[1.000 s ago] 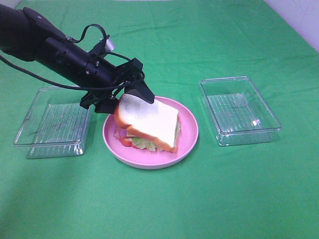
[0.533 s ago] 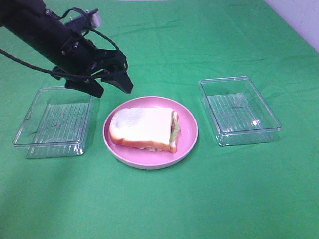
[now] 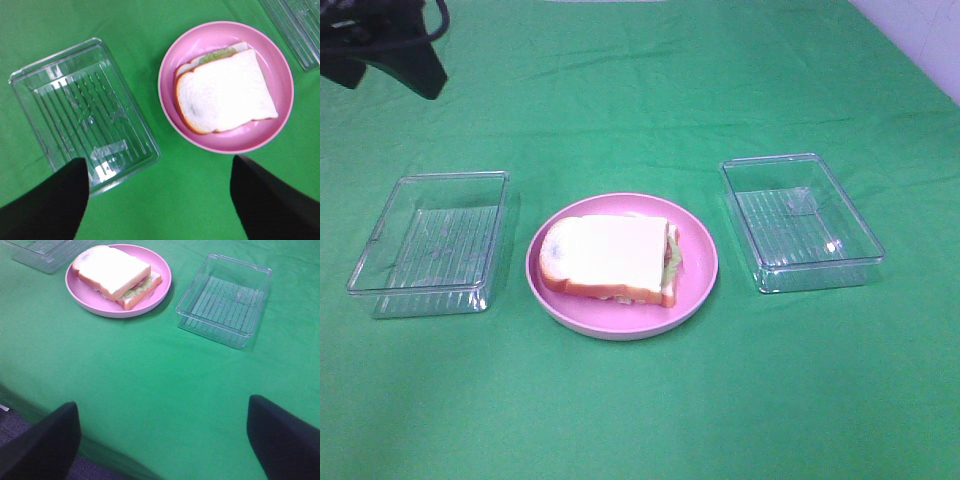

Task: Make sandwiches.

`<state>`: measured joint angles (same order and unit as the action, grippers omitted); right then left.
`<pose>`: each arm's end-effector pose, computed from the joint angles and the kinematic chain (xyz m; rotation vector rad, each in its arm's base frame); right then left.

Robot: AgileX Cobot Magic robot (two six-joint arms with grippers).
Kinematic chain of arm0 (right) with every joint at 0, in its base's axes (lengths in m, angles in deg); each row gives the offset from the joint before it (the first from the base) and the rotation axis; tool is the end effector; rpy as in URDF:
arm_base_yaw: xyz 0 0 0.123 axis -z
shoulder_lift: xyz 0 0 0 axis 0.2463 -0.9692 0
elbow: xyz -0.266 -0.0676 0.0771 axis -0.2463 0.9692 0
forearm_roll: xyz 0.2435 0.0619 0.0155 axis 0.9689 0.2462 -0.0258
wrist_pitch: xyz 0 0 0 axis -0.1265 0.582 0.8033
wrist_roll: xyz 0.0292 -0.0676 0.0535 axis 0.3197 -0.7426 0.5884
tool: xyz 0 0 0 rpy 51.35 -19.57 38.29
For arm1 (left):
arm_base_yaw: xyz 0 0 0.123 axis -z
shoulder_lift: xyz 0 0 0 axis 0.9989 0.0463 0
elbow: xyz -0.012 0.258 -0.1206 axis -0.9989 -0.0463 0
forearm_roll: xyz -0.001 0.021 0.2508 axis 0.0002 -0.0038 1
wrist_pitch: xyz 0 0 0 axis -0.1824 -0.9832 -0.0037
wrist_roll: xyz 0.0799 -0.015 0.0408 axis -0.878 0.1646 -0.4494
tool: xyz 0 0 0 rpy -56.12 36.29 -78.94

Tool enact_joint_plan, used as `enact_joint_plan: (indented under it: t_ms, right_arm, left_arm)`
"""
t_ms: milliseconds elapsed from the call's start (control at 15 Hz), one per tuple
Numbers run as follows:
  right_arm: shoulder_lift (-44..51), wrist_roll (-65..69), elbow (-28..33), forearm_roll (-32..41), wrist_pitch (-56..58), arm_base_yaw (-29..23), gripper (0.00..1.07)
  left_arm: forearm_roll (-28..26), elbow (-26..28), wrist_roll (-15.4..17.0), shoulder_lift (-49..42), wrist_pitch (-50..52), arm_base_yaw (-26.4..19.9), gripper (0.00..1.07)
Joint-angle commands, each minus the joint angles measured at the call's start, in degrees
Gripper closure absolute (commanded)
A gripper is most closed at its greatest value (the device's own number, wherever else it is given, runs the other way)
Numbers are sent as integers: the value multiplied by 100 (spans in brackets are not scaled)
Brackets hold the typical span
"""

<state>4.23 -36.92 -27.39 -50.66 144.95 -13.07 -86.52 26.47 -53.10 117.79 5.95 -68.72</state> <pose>0.0019 0.0054 0.2774 -0.6091 2.0385 0.2817 0.2915 -0.1119 0.3462 0.4529 2.5669 -0.3074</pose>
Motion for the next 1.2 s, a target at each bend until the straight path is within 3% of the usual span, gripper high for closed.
enact_joint_plan:
  t_ms: [67, 333, 533, 800, 867, 933, 1000, 1200]
  right_arm:
    - [46, 17, 0, -46, -63, 6, 22]
    - [46, 17, 0, -40, -63, 6, 22]
    - [46, 17, 0, -40, -63, 6, 22]
    - [46, 17, 0, -46, -63, 6, 22]
    - [46, 17, 0, -46, -63, 6, 22]
    - [46, 17, 0, -46, -63, 6, 22]
    - [46, 17, 0, -46, -63, 6, 22]
    - [46, 17, 0, -46, -63, 6, 22]
  left_arm:
    - [46, 6, 183, -768, -728, 29, 32]
    - [52, -332, 143, -2040, -1501, 29, 32]
    - [52, -1169, 115, -2951, -1633, 29, 32]
    - [52, -2819, 17, -4435, -1633, 29, 32]
    - [52, -3518, -218, -5168, -1621, 29, 32]
    - [52, -3518, -218, -5168, -1621, 29, 32]
    - [52, -3965, -504, -5816, -1518, 29, 32]
    - [-52, -4429, -837, -6686, -963, 29, 32]
